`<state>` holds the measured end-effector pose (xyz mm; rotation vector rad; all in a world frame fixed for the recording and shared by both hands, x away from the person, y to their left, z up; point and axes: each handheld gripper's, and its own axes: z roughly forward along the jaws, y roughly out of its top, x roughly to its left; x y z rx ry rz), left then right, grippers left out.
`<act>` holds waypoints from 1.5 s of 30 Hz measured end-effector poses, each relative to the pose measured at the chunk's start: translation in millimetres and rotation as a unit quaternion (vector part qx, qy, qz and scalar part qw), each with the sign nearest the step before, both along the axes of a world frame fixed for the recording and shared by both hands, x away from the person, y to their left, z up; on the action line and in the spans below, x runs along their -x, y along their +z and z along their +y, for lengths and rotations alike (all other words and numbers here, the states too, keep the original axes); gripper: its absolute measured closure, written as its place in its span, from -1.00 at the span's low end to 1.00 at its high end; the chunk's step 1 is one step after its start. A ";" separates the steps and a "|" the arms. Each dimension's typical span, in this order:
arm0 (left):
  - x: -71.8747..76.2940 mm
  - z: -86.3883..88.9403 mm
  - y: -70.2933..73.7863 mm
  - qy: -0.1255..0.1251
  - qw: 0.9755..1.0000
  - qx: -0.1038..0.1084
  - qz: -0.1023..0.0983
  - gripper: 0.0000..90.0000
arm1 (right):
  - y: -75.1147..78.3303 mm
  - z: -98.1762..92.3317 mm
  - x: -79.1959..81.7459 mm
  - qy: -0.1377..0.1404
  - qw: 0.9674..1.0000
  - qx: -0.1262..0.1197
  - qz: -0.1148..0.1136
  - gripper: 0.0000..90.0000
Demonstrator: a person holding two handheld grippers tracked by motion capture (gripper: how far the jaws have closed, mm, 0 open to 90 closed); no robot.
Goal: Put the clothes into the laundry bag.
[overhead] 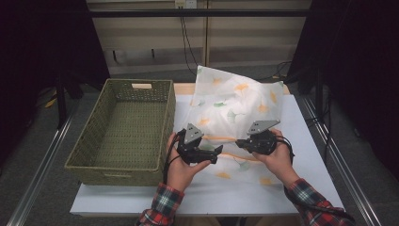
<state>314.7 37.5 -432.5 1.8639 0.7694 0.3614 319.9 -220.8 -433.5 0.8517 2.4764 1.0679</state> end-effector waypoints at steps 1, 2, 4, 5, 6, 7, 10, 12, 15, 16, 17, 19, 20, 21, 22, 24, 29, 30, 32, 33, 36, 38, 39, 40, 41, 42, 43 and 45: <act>-0.1 -0.1 0.9 0.004 1.000 -0.003 -0.001 -0.96 | -0.6 0.3 1.2 -0.005 1.000 0.000 -0.003 1.00; -0.6 -0.1 1.1 0.003 1.000 0.000 -0.003 -0.97 | -1.1 -0.4 1.1 0.000 1.000 -0.002 -0.001 1.00; -1.5 -0.4 1.8 -0.003 1.000 0.003 -0.003 -0.99 | -2.4 -1.4 1.9 -0.001 1.000 -0.003 0.002 1.00; -1.9 -0.7 1.8 -0.004 1.000 0.005 -0.003 -1.00 | -3.1 -1.9 2.6 -0.005 1.000 -0.004 0.002 1.00; -2.1 -0.8 1.7 -0.007 1.000 0.000 -0.005 -1.00 | -3.5 -2.1 2.6 -0.004 1.000 -0.003 0.001 1.00; -2.3 -1.4 1.7 -0.008 1.000 -0.001 -0.007 -1.00 | -4.0 -2.3 2.8 -0.001 1.000 -0.004 0.002 1.00; -3.2 -2.6 2.4 -0.011 1.000 0.001 -0.007 -1.00 | -6.1 -2.0 4.5 0.001 1.000 -0.004 0.002 1.00; -4.0 -2.8 3.1 -0.011 1.000 0.004 -0.004 -1.00 | -7.6 -2.0 6.0 0.002 1.000 -0.005 0.004 1.00; -4.3 -2.1 4.7 -0.009 1.000 0.011 -0.006 -1.00 | -11.9 -2.7 8.4 0.003 1.000 -0.002 0.006 1.00; -4.2 -1.8 5.4 -0.006 1.000 0.010 -0.006 -1.00 | -12.9 -2.8 8.9 0.003 1.000 -0.002 0.007 1.00; -4.0 -1.1 6.1 -0.005 1.000 0.009 -0.006 -1.00 | -14.0 -2.9 9.8 0.002 1.000 0.000 0.007 1.00; -4.1 0.0 6.8 -0.002 1.000 0.012 -0.007 -1.00 | -16.0 -2.3 11.2 0.001 1.000 -0.002 0.008 1.00; -4.4 1.0 7.4 -0.002 1.000 0.010 -0.006 -1.00 | -16.9 -2.0 12.0 0.004 1.000 0.000 0.008 1.00; -5.0 1.6 7.3 -0.005 1.000 0.015 -0.008 -1.00 | -18.8 -1.0 12.9 0.007 1.000 -0.001 0.008 1.00; -5.0 1.8 7.6 -0.003 1.000 0.011 -0.009 -1.00 | -19.9 -0.5 14.6 0.006 1.000 0.005 0.010 1.00; -5.1 1.9 7.9 -0.001 1.000 0.013 -0.009 -1.00 | -22.6 -0.3 16.5 0.010 1.000 0.009 0.010 1.00; -3.5 3.3 7.6 0.004 1.000 0.009 -0.008 -1.00 | -27.7 -3.1 19.2 0.007 1.000 0.004 0.013 1.00; -3.6 3.3 7.1 0.005 1.000 0.007 -0.008 -1.00 | -28.2 -3.4 19.5 0.005 1.000 0.005 0.010 1.00; -4.1 3.7 5.8 0.007 1.000 0.007 -0.007 -1.00 | -29.6 -3.4 19.7 0.006 1.000 0.010 0.011 1.00; -4.5 4.2 5.4 0.003 1.000 0.005 -0.007 -1.00 | -30.3 -3.3 20.0 0.008 1.000 0.010 0.015 1.00; -4.4 4.9 4.6 0.004 1.000 0.000 -0.007 -1.00 | -34.1 -3.7 20.6 0.011 1.000 0.011 0.016 1.00; -4.2 4.9 4.0 0.003 1.000 0.001 -0.006 -1.00 | -35.8 -3.8 22.5 0.006 1.000 0.014 0.019 1.00; -4.2 5.2 3.8 0.005 1.000 0.000 -0.005 -1.00 | -37.1 -4.5 22.6 0.013 1.000 0.011 0.021 1.00; -4.0 5.2 3.8 0.007 1.000 -0.002 -0.006 -1.00 | -37.9 -4.9 23.3 0.011 1.000 0.012 0.021 1.00; -4.1 5.4 3.8 0.006 1.000 -0.003 -0.006 -1.00 | -38.6 -5.5 24.3 0.007 1.000 0.016 0.021 1.00; -4.0 5.4 3.8 0.007 1.000 -0.001 -0.005 -1.00 | -39.5 -6.1 24.2 0.013 1.000 0.011 0.021 1.00; -3.9 5.4 3.9 0.007 1.000 -0.001 -0.005 -1.00 | -39.2 -6.3 25.4 0.005 1.000 0.013 0.018 1.00; -3.9 5.8 4.2 0.008 1.000 -0.002 -0.006 -1.00 | -38.6 -7.6 25.5 0.005 1.000 0.007 0.018 1.00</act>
